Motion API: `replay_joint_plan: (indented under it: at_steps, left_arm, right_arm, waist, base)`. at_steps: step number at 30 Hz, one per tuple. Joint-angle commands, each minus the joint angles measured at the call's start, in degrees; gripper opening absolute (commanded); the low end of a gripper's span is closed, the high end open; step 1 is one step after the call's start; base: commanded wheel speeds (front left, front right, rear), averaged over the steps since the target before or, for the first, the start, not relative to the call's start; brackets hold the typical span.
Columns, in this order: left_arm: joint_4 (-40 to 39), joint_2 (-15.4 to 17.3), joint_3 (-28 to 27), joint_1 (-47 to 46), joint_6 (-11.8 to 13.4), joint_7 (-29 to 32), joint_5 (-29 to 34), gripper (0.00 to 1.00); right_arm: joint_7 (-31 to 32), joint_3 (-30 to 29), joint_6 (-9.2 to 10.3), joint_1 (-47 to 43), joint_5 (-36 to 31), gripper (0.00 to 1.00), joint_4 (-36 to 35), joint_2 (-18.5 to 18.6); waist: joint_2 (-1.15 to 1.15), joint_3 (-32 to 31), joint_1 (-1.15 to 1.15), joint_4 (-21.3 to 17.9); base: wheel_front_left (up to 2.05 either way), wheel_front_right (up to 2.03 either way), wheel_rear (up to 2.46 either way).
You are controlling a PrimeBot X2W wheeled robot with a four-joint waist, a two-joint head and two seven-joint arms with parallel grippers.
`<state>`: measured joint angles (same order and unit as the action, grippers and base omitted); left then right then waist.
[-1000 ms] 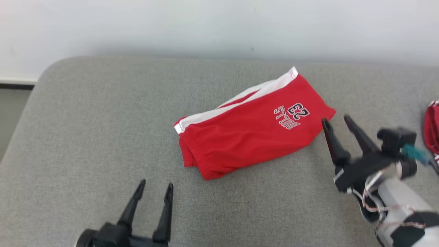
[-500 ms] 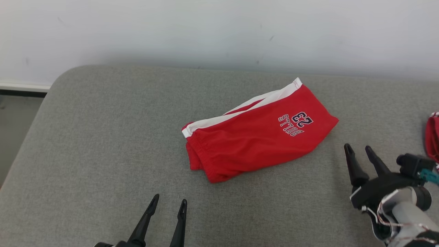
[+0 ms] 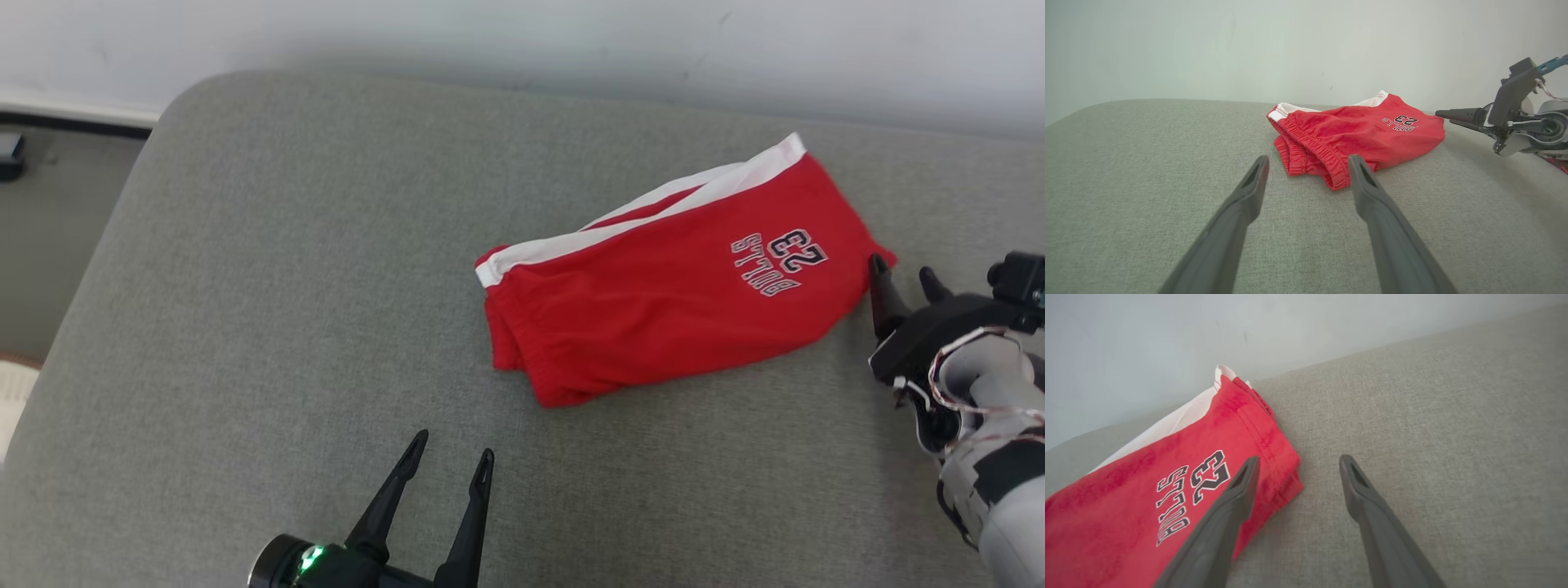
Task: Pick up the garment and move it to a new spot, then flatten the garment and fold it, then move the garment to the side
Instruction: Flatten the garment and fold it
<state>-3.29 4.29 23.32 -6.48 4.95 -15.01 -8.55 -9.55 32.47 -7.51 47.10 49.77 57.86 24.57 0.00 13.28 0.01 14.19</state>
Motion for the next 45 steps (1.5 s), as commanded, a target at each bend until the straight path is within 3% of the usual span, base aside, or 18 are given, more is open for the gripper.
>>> replay_joint_plan:
  at_steps: [1, 12, 13, 15, 16, 28, 38, 45]
  left_arm:
    - [0.2, -0.1, 0.1, -0.6, 0.0, -0.2, 0.1, 1.0]
    - [0.8, -1.2, 1.0, -3.9, -1.6, -0.2, 0.7, 1.0]
    - [0.9, -1.2, 1.1, -4.1, -1.6, -0.2, 0.6, 1.0]
    - [1.0, -1.3, 1.1, -4.3, -1.6, -0.2, 0.6, 1.0]
    - [1.0, -1.3, 1.0, -4.3, -1.5, -0.2, 0.7, 1.0]
    - [1.6, -1.3, -0.1, -3.6, -1.1, -0.2, 1.5, 1.0]
    - [1.6, -1.2, -1.3, -1.6, -1.8, -0.2, 3.0, 1.0]
    - [1.6, -1.0, -2.0, -0.5, -2.3, -0.2, 3.6, 1.0]
  right_arm:
    - [-0.1, 0.1, 0.05, -0.3, -0.1, 1.0, -0.6, -0.3]
    - [1.3, 4.7, 0.05, 6.6, -1.8, 1.0, 7.3, -1.5]
    - [1.3, 5.1, 0.05, 6.8, -1.8, 0.69, 7.6, -1.8]
    - [1.0, 5.7, 0.02, 7.0, -1.6, 0.28, 7.9, -2.4]
    - [0.9, 6.1, 0.02, 7.1, -1.5, 0.0, 8.0, -2.7]
    - [-4.1, 6.7, 0.02, 4.4, 3.3, 0.0, 5.3, -2.7]
    - [-5.6, 6.0, 0.05, -0.8, 6.2, 0.0, 0.6, 0.4]
    - [-5.6, 1.7, 0.05, -5.8, 5.5, 0.0, -3.5, 3.4]
  waist:
    - [0.0, 2.0, -0.01, 1.9]
    - [0.0, 7.0, -0.01, 3.5]
    - [0.0, 7.2, -0.01, 3.5]
    - [0.0, 7.5, -0.01, 3.3]
    - [0.0, 7.6, -0.01, 3.2]
    - [0.0, 4.6, -0.01, 0.3]
    - [0.0, 1.3, -0.01, -3.7]
    - [0.0, -1.6, -0.01, -7.1]
  base:
    - [0.0, 0.0, 0.0]
    - [0.0, 0.0, 0.0]
    - [0.0, 0.0, 0.0]
    - [0.0, 0.0, 0.0]
    - [0.0, 0.0, 0.0]
    - [0.0, 0.0, 0.0]
    - [0.0, 0.0, 0.0]
    - [0.0, 0.0, 0.0]
